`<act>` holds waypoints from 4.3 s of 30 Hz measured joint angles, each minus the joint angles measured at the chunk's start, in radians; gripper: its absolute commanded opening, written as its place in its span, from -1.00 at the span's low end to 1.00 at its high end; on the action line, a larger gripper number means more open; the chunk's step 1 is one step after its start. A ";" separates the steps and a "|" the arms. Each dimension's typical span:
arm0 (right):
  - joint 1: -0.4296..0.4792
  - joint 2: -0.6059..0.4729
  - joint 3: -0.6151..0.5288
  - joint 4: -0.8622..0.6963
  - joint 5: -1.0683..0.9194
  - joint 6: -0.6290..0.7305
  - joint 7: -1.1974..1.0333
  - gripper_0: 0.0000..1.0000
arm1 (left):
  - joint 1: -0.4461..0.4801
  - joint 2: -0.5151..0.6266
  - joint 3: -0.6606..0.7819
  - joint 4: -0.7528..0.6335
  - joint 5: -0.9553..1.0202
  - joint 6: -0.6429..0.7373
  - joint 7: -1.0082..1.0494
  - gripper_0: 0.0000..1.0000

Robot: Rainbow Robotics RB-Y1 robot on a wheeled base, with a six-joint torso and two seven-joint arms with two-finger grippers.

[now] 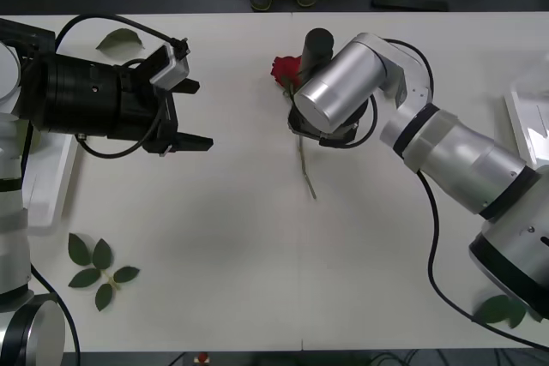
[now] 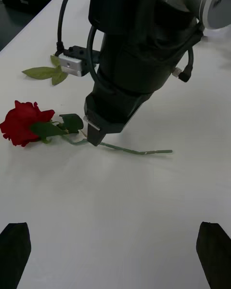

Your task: Place the red flowers into the right box and the blue flowers into the left box. If a person shows an open palm, hand one flower to the person first, then continue sorting.

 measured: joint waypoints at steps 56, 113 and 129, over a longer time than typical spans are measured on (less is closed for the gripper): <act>-0.068 0.034 0.314 0.182 0.039 -0.328 0.087 -1.00 | 0.000 0.000 0.000 0.000 0.003 0.009 0.000 1.00; 0.192 -0.813 -0.549 0.419 -0.242 -0.017 1.328 -1.00 | 0.000 0.000 0.000 0.000 0.007 0.009 0.000 1.00; 0.306 -0.689 -0.524 0.431 -0.133 -0.216 1.328 0.26 | 0.000 0.000 0.000 0.000 0.007 0.009 0.000 1.00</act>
